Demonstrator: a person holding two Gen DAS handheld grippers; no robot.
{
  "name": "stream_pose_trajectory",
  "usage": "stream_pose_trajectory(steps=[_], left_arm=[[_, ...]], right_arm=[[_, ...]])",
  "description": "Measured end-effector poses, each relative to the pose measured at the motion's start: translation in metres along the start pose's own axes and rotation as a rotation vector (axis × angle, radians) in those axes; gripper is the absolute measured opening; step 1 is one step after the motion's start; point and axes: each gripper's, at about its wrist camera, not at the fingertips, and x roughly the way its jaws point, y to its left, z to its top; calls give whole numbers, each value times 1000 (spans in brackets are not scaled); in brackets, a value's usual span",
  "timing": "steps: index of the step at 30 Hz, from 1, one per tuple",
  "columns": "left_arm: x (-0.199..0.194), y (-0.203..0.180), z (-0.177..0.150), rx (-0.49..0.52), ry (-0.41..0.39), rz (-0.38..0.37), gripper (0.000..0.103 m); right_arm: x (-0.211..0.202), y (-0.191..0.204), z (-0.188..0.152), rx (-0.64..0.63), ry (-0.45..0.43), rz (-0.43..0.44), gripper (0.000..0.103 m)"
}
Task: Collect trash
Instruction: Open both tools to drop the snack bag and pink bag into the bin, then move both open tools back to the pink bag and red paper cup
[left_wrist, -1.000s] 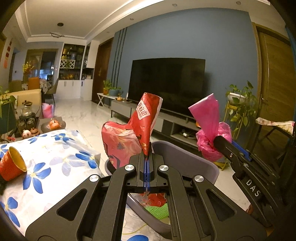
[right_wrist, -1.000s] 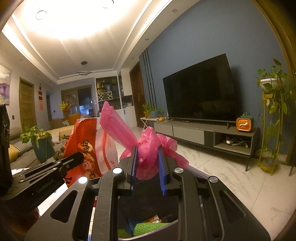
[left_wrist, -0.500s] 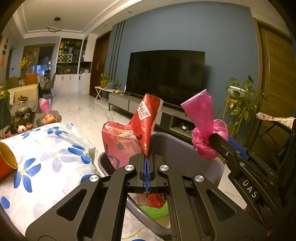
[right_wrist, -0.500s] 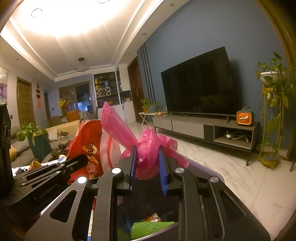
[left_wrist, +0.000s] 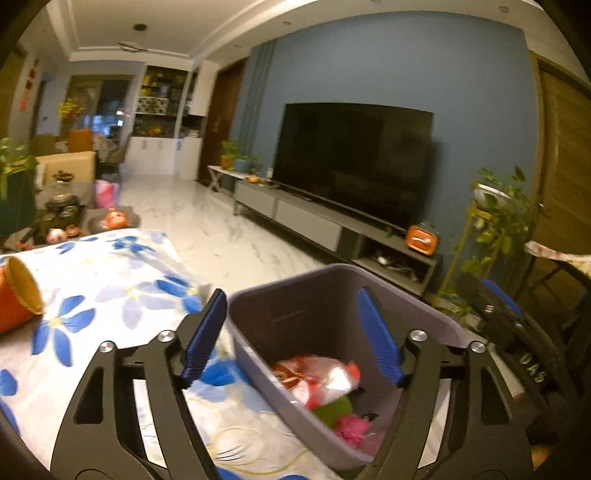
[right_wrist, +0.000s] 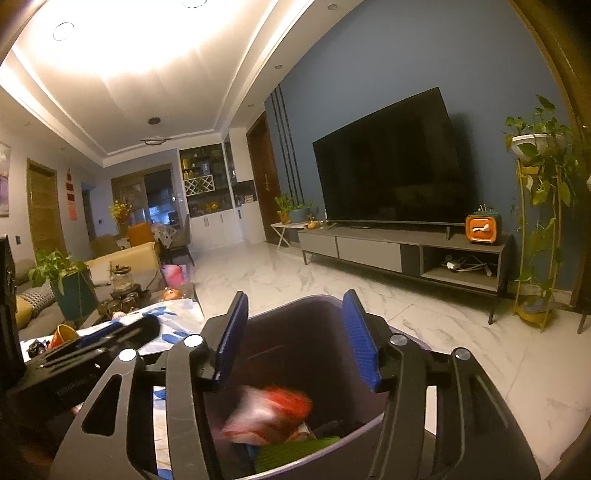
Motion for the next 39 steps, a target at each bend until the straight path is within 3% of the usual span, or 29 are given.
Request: stream_pose_trajectory(steps=[5, 12, 21, 28, 39], left_arm=[[-22, 12, -2, -18, -34, 81, 87], [-60, 26, -10, -14, -47, 196, 90], [-118, 54, -23, -26, -57, 354, 91], [-170, 90, -37, -55, -73, 524, 91], [-251, 161, -52, -116, -101, 779, 91]], right_arm=[[-10, 4, 0, -14, -19, -16, 66], [-25, 12, -1, -27, -23, -33, 83], [-44, 35, -7, -34, 1, -13, 86], [-56, 70, -13, -43, 15, 72, 86], [-57, 166, -37, -99, 90, 301, 87]])
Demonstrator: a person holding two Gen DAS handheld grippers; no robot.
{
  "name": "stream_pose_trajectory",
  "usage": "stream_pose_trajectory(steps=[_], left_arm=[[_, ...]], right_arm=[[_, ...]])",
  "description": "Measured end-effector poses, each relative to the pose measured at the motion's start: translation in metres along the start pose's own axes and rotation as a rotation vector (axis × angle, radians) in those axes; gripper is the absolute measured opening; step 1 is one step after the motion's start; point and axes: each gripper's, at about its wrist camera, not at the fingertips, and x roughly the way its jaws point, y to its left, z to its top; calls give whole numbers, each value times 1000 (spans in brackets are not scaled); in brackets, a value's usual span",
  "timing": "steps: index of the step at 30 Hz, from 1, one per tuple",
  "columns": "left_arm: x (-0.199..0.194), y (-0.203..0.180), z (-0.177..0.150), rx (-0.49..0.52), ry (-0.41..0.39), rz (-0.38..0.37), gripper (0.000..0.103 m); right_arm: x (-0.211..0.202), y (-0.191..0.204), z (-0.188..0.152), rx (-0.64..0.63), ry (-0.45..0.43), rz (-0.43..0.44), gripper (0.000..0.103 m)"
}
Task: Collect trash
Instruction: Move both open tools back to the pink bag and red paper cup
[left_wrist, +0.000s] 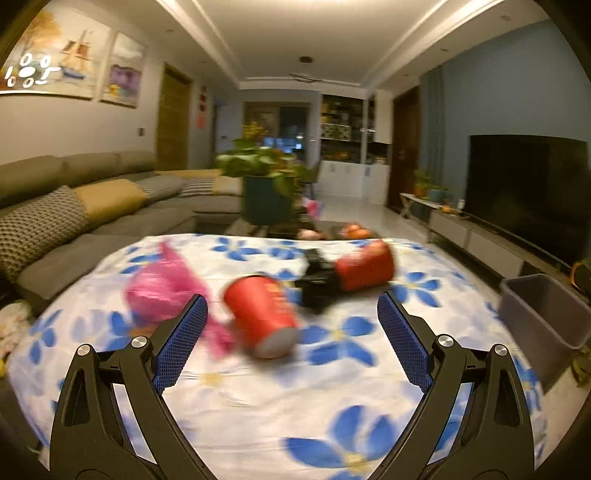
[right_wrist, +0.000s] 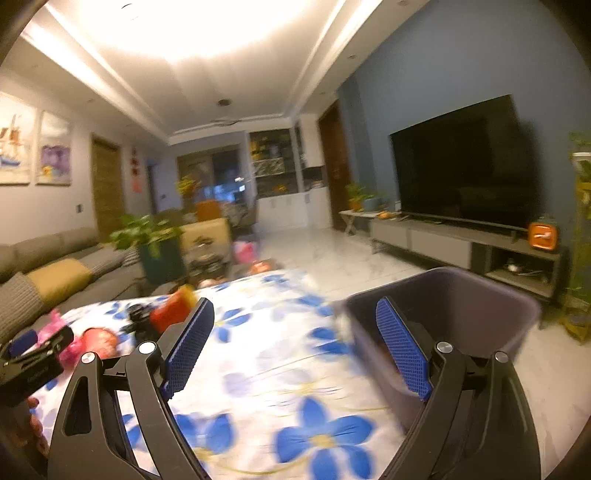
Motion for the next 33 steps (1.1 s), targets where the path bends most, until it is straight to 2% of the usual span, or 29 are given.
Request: stream_pose_trajectory(steps=[5, 11, 21, 25, 33], left_arm=[[1, 48, -1, -46, 6, 88, 91], [2, 95, 0, -98, -1, 160, 91], [10, 144, -3, -127, 4, 217, 91], [15, 160, -3, -138, 8, 233, 91], [22, 174, 4, -142, 0, 223, 91]], right_arm=[[16, 39, -9, -29, 44, 96, 87], [39, 94, -21, -67, 107, 207, 87], [80, 170, -36, -143, 200, 327, 89], [95, 196, -41, -176, 227, 354, 93], [131, 232, -50, -205, 329, 380, 93]])
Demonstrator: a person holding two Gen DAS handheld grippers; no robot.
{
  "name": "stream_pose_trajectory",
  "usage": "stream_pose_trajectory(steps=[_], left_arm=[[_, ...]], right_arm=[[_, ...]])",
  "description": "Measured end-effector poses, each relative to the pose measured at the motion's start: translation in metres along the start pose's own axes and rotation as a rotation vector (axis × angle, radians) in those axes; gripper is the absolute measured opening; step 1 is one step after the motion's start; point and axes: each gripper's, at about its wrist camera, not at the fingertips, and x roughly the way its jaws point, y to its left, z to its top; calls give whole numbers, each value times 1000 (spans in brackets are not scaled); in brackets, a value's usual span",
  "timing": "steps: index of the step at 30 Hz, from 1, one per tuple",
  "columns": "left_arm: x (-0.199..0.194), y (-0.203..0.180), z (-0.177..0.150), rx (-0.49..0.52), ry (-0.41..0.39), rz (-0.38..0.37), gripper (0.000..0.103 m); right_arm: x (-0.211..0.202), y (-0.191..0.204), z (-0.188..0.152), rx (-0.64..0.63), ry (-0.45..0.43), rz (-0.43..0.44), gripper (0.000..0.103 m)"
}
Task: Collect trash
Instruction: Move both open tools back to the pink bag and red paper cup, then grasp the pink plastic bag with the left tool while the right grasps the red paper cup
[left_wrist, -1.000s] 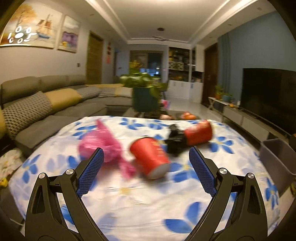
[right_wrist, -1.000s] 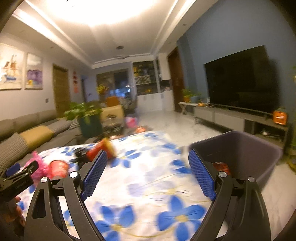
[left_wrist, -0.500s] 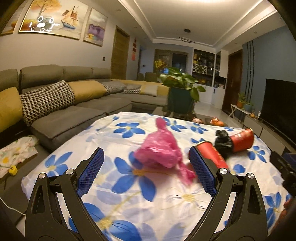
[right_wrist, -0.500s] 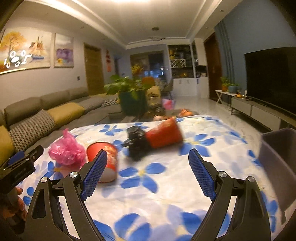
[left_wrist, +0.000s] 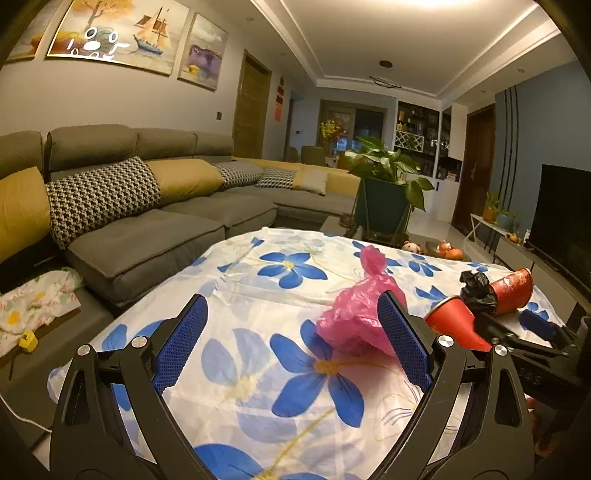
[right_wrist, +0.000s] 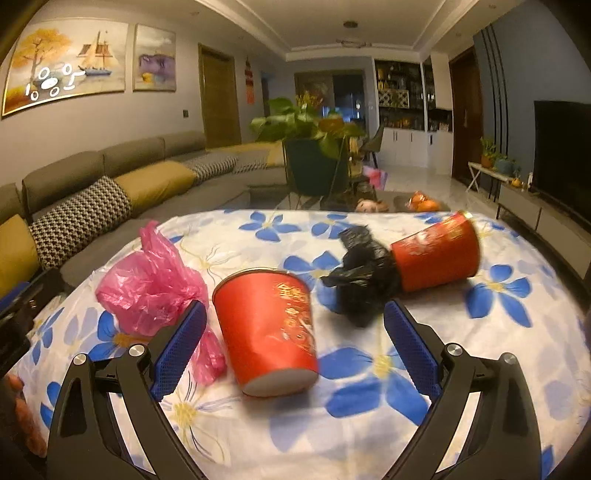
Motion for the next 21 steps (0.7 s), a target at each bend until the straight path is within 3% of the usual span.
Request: stream_pose_trajectory(steps=[8, 11, 12, 13, 16, 21], left_arm=[[10, 0, 5, 9, 7, -43, 91], [14, -4, 6, 17, 16, -73, 91], [16, -6, 6, 18, 19, -82, 91], [18, -8, 6, 20, 22, -88, 91], [26, -14, 6, 30, 42, -117, 91], [48, -28, 2, 54, 104, -173, 90]], right_arm=[[28, 5, -1, -12, 98, 3, 90], [33, 4, -3, -7, 129, 17, 78], [34, 4, -4, -7, 143, 20, 69], [36, 5, -4, -7, 147, 20, 68], [31, 5, -5, -14, 134, 25, 63], [9, -4, -4, 5, 73, 10, 62]])
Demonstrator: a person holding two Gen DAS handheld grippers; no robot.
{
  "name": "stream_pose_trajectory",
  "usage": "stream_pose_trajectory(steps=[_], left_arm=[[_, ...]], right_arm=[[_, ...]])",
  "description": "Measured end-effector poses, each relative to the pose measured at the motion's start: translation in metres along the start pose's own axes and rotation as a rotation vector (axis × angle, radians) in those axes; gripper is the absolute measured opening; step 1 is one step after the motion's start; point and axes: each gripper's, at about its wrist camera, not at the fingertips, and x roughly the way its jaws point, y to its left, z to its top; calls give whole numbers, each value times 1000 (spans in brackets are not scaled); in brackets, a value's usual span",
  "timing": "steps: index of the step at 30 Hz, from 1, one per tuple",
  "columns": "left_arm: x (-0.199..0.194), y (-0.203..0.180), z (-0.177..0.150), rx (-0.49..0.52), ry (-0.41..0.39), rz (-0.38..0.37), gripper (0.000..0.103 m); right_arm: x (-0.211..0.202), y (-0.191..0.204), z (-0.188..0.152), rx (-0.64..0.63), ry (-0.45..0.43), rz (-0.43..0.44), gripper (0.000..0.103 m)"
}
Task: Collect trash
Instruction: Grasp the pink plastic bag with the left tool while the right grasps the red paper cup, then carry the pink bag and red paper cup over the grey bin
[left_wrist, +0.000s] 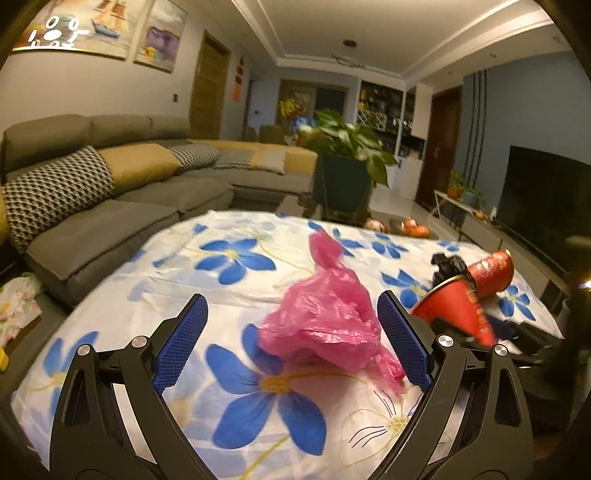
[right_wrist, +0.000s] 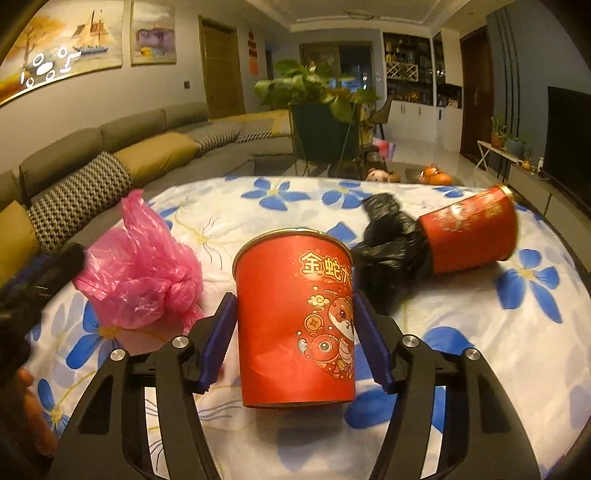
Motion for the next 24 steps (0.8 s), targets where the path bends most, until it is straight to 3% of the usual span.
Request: stream_pose_trajectory(steps=[4, 10, 12, 15, 24], left_arm=[[20, -5, -7, 28, 69, -32, 78], [21, -6, -12, 18, 106, -92, 39], [19, -7, -15, 19, 110, -90, 16], [9, -7, -16, -7, 95, -94, 10], [-43, -40, -10, -20, 1, -157, 10]], right_arm=[[-26, -10, -4, 14, -53, -7, 62], [-65, -21, -16, 12, -130, -29, 62], [-78, -28, -21, 19, -159, -45, 62], [-97, -39, -28, 32, -186, -67, 62], [-150, -80, -39, 87, -260, -158, 62]])
